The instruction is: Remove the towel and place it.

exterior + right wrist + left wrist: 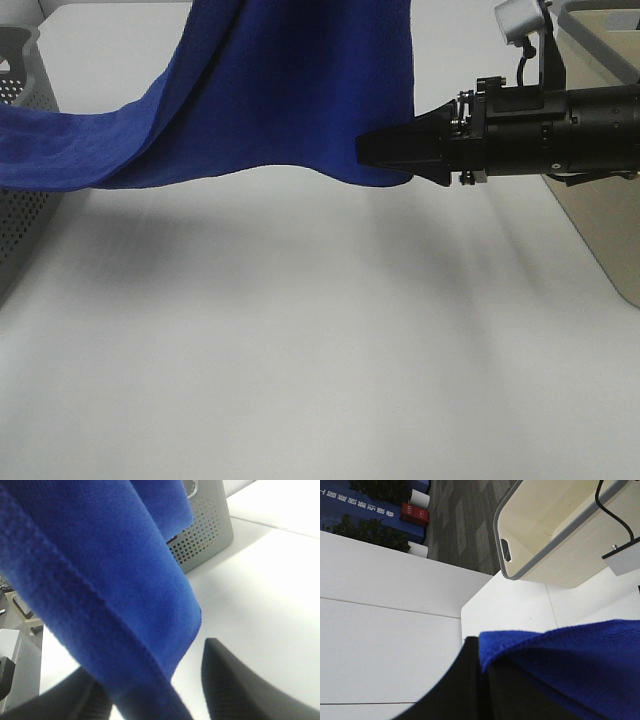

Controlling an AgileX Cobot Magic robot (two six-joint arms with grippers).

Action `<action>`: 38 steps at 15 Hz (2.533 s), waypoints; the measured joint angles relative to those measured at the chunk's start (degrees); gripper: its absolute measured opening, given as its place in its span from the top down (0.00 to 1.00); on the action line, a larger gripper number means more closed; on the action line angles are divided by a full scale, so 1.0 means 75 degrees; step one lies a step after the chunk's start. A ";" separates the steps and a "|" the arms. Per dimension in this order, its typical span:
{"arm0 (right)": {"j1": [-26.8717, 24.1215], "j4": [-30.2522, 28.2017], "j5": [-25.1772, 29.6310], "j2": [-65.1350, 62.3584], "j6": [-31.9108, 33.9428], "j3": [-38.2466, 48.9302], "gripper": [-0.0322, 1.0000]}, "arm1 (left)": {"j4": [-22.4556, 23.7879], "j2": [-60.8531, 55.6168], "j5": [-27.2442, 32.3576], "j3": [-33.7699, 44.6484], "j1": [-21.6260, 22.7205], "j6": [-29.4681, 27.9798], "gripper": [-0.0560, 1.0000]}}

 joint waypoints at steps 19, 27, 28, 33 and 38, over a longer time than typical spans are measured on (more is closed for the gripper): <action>0.0000 -0.8953 -0.0985 -0.3346 0.9351 -0.3300 0.95 | 0.0833 0.0008 -0.0955 0.0000 0.0000 -0.3858 0.95; 0.0000 -1.0053 0.0099 -0.3331 0.9947 -0.6264 0.95 | 0.3980 -0.0405 -0.0985 0.0000 0.0000 -0.5600 0.95; 0.0000 -1.0053 0.0023 -0.3300 0.9947 -0.6455 0.95 | 0.4072 -0.0489 -0.1024 0.0000 0.0000 -0.5798 0.95; 0.0000 -0.9274 -0.2131 -0.2208 0.9824 -0.6746 0.95 | 0.4538 -0.0084 -0.1917 0.0000 0.0695 -0.7166 0.95; 0.0000 -0.6066 -0.3904 0.0076 0.7502 -0.7983 0.95 | 0.4553 0.1283 -0.4836 0.0000 0.1513 -0.7662 0.95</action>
